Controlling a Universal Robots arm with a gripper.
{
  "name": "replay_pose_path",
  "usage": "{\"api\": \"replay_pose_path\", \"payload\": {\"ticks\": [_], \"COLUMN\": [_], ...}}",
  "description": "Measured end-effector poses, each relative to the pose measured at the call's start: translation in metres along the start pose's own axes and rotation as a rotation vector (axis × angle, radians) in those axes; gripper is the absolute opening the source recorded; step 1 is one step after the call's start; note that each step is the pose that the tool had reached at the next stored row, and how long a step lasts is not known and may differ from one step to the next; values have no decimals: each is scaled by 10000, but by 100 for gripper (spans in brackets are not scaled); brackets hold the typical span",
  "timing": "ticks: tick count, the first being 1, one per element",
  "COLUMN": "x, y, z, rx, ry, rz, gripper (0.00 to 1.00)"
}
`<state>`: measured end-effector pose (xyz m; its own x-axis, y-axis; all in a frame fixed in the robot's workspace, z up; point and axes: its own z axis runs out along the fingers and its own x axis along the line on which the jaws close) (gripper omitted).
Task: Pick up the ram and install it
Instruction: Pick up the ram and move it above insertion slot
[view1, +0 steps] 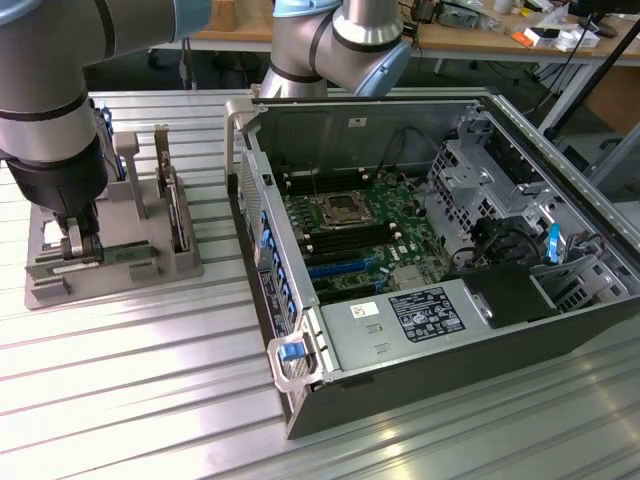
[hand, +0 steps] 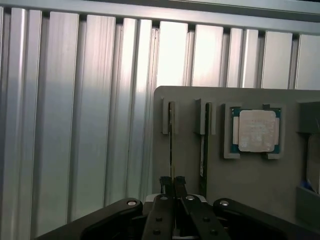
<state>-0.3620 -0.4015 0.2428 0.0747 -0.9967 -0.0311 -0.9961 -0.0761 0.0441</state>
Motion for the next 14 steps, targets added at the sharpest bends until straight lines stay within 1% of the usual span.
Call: {"api": "replay_pose_path", "payload": {"ticks": [2,5,9,10,12,14], "x": [-2,-7,-10,-12,-17,-20], "y": [2,9,15,17,24,29], "z": [-57,-216,-332,-375,-547,-656], "rx": [2,1,1,0,2,2], "ry": [-1,0,0,0,-1,-1], "rz": [0,-1,0,0,0,0], "gripper": [12,12,12,12,12,12]}}
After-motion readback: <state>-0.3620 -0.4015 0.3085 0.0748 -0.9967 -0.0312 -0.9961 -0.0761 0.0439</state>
